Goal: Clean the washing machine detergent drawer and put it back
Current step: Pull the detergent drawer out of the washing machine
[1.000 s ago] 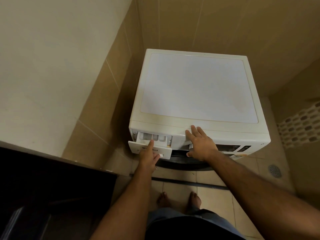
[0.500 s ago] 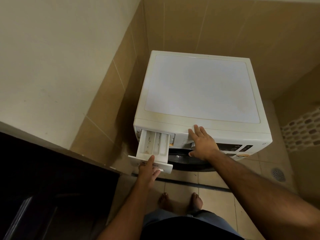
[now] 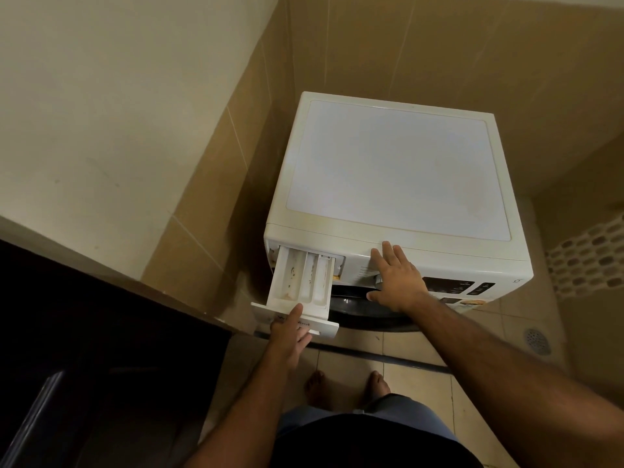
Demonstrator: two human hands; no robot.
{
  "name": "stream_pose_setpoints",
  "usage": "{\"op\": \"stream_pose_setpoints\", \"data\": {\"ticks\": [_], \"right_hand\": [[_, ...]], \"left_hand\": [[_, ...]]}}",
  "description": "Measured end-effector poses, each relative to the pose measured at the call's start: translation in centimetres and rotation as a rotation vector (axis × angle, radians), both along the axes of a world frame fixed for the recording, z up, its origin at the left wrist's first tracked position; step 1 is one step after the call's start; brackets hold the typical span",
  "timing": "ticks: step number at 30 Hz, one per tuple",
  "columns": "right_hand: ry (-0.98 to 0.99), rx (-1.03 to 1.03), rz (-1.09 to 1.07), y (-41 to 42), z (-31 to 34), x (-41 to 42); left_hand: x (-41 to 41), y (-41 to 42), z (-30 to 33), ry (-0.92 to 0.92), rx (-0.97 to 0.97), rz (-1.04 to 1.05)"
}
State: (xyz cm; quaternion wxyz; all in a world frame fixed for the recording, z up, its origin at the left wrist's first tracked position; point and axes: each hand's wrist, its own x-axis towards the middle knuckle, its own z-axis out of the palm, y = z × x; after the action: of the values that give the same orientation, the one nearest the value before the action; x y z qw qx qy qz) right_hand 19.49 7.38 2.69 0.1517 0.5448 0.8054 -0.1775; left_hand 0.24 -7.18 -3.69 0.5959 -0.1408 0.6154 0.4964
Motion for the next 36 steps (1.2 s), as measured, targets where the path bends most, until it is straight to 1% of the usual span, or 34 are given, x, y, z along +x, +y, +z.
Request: {"op": "stream_pose_setpoints", "data": {"ticks": [3, 7, 8, 10, 14, 16, 22, 28, 36], "right_hand": [[0.051, -0.005, -0.055, -0.9, 0.0, -0.4], [0.255, 0.197, -0.079, -3.4, -0.6, -1.9], [0.282, 0.207, -0.057, -4.0, -0.8, -2.6], [0.295, 0.131, -0.003, -4.6, -1.1, -4.1], [0.229, -0.098, -0.006, -3.3, -1.3, -6.7], [0.198, -0.157, -0.016, -2.3, -1.5, -7.4], [0.096, -0.205, -0.023, -0.2, -2.0, -8.5], [0.061, -0.282, -0.057, 0.5, -2.3, -9.4], [-0.021, -0.304, -0.025, 1.2, -2.3, -9.9]], "left_hand": [[-0.1, 0.1, 0.1, -0.018, -0.01, -0.001], [-0.3, 0.1, 0.1, -0.006, -0.021, -0.033], [-0.4, 0.1, 0.1, 0.004, -0.022, -0.039], [-0.3, 0.2, 0.2, 0.013, -0.021, -0.037], [-0.2, 0.3, 0.4, 0.018, -0.013, -0.019], [-0.2, 0.1, 0.5, 0.009, 0.0, -0.012], [-0.2, 0.0, 0.7, -0.022, 0.022, 0.039], [-0.2, 0.0, 1.0, -0.022, 0.033, 0.018], [0.0, 0.0, 1.7, -0.025, 0.033, 0.013]]}}
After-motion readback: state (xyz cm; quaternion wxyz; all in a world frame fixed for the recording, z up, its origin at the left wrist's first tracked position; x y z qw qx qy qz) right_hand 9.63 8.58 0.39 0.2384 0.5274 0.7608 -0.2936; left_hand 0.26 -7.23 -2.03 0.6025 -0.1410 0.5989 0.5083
